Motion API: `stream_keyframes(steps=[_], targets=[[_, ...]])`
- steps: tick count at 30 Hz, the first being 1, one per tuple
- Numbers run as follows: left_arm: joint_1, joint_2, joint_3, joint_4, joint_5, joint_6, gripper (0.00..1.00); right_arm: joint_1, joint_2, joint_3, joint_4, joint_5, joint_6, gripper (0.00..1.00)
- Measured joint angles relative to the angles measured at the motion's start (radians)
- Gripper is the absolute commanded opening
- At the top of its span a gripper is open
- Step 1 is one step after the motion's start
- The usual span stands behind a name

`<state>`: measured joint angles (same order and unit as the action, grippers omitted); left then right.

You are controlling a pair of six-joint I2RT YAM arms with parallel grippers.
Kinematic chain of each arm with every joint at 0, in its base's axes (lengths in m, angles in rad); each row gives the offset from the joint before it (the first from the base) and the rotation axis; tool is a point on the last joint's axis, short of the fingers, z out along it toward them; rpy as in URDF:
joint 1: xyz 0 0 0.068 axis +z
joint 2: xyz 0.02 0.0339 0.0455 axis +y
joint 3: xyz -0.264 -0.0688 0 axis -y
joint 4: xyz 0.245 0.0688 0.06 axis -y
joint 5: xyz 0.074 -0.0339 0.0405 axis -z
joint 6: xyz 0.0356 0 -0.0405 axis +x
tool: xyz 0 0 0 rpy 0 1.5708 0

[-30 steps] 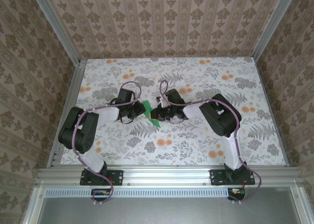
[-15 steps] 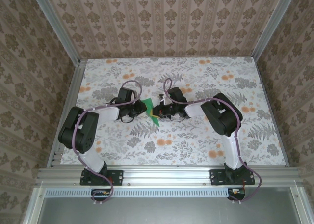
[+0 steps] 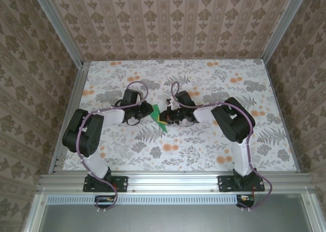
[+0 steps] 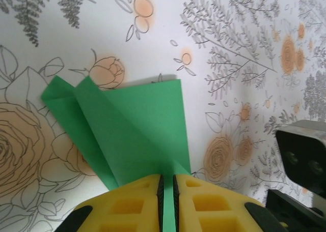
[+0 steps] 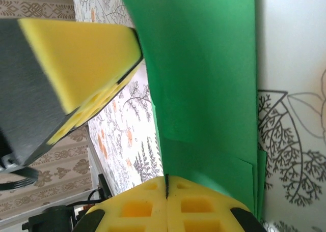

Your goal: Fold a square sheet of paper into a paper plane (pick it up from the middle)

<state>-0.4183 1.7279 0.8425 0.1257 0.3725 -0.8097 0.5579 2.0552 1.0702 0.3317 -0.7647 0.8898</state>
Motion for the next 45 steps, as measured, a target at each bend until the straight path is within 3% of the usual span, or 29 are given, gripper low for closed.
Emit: stream_keyframes(steps=[5, 12, 18, 24, 32, 45], targets=[[0.000, 0.028, 0.000, -0.001, -0.003, 0.000, 0.14, 0.000, -0.002, -0.007, -0.005, 0.000, -0.002, 0.12], [0.000, 0.064, 0.022, -0.020, -0.007, -0.006, 0.14, -0.001, -0.009, -0.007, -0.047, 0.001, -0.061, 0.30], [0.000, 0.076, 0.038, -0.035, -0.011, -0.032, 0.14, -0.002, -0.087, -0.010, -0.107, 0.048, -0.203, 0.36], [0.000, 0.084, 0.054, -0.059, -0.014, -0.058, 0.14, 0.012, -0.142, -0.009, -0.178, 0.181, -0.394, 0.43], [0.000, 0.092, 0.066, -0.072, -0.014, -0.077, 0.14, 0.063, -0.139, 0.020, -0.285, 0.275, -0.544, 0.44], [0.000, 0.101, 0.079, -0.077, -0.014, -0.081, 0.14, 0.081, -0.074, 0.075, -0.307, 0.313, -0.605, 0.40]])
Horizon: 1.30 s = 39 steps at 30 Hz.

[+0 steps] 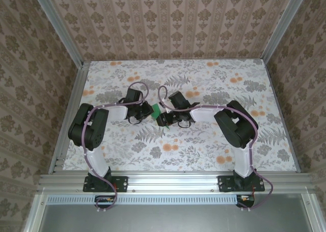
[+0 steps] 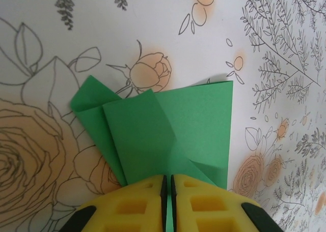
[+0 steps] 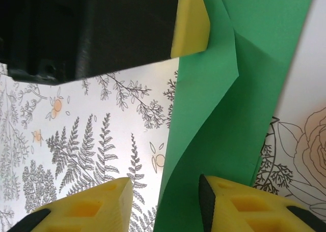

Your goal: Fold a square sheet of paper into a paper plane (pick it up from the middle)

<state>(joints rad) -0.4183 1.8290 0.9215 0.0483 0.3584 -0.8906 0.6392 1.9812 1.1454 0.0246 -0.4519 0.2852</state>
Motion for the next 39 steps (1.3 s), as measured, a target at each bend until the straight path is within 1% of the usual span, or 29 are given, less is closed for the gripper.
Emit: stream_keyframes(steps=[14, 17, 27, 31, 34, 37, 39], targets=[[0.001, 0.007, 0.012, -0.011, 0.001, -0.001, 0.14, 0.023, 0.011, 0.000, 0.027, 0.080, -0.035, 0.33], [0.001, 0.011, 0.017, -0.014, 0.004, -0.005, 0.14, 0.027, 0.013, 0.000, 0.033, 0.087, -0.047, 0.28], [0.002, 0.011, 0.018, -0.015, 0.006, -0.006, 0.14, 0.029, 0.016, 0.000, 0.049, 0.093, -0.047, 0.06], [0.010, 0.008, 0.020, -0.023, 0.015, -0.003, 0.18, 0.023, 0.016, 0.000, 0.063, 0.066, -0.022, 0.00], [0.013, -0.014, 0.020, -0.042, 0.015, 0.011, 0.25, 0.012, 0.021, 0.000, 0.077, 0.029, 0.009, 0.00], [0.014, -0.070, 0.014, -0.048, 0.015, 0.028, 0.32, -0.003, 0.026, 0.000, 0.084, -0.009, 0.045, 0.00], [0.015, -0.116, 0.004, -0.041, 0.016, 0.037, 0.35, -0.013, 0.030, 0.000, 0.086, -0.033, 0.073, 0.00]])
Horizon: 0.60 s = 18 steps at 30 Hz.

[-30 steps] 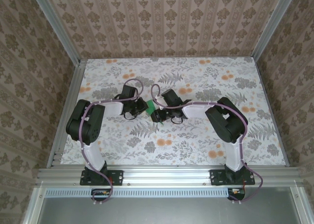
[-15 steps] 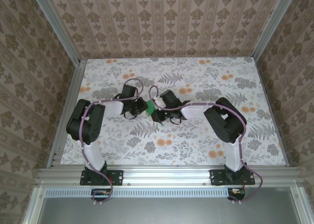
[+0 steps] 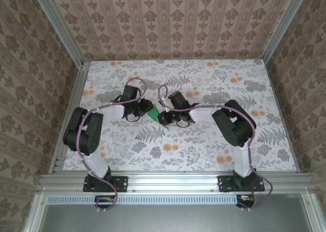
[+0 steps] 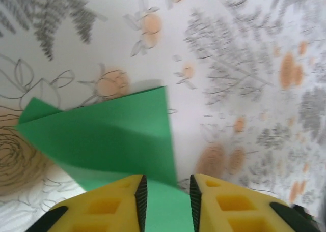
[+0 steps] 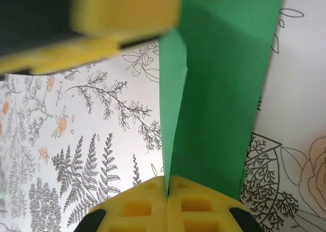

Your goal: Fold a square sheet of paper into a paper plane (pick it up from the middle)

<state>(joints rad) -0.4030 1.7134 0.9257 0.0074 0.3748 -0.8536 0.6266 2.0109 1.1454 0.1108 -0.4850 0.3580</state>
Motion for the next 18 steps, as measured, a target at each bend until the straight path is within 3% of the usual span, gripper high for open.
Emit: stream_keyframes(steps=[4, 18], targets=[[0.000, -0.053, -0.029, 0.046, 0.021, 0.013, 0.35, -0.014, 0.007, 0.000, 0.007, -0.042, 0.053, 0.00], [-0.043, -0.022, -0.079, 0.087, 0.056, 0.045, 0.28, -0.053, 0.059, 0.000, 0.042, -0.136, 0.220, 0.00]])
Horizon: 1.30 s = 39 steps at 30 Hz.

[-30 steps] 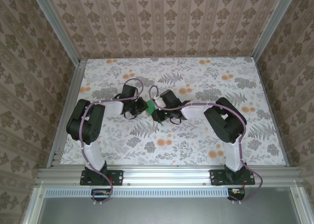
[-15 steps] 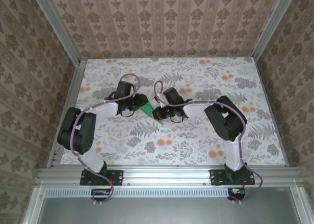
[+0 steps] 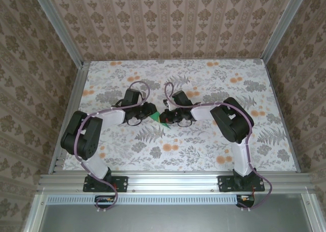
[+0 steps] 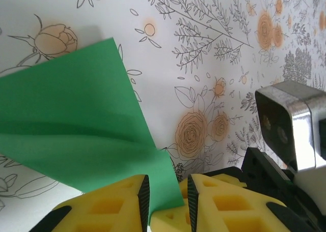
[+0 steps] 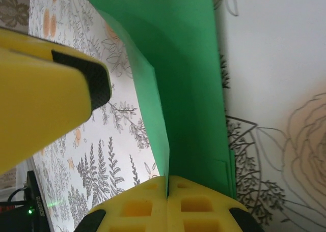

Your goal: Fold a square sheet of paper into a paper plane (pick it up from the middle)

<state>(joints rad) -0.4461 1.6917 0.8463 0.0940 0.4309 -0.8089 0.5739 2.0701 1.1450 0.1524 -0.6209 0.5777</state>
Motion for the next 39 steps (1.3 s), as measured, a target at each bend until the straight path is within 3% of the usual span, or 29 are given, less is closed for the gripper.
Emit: stream_keyframes(steps=[14, 39], targets=[[0.000, 0.043, -0.002, 0.016, 0.012, 0.013, 0.25, -0.026, 0.023, 0.000, 0.026, -0.054, 0.105, 0.00], [-0.035, 0.061, -0.003, 0.034, 0.003, 0.042, 0.21, -0.044, 0.074, -0.052, 0.264, -0.177, 0.494, 0.00]])
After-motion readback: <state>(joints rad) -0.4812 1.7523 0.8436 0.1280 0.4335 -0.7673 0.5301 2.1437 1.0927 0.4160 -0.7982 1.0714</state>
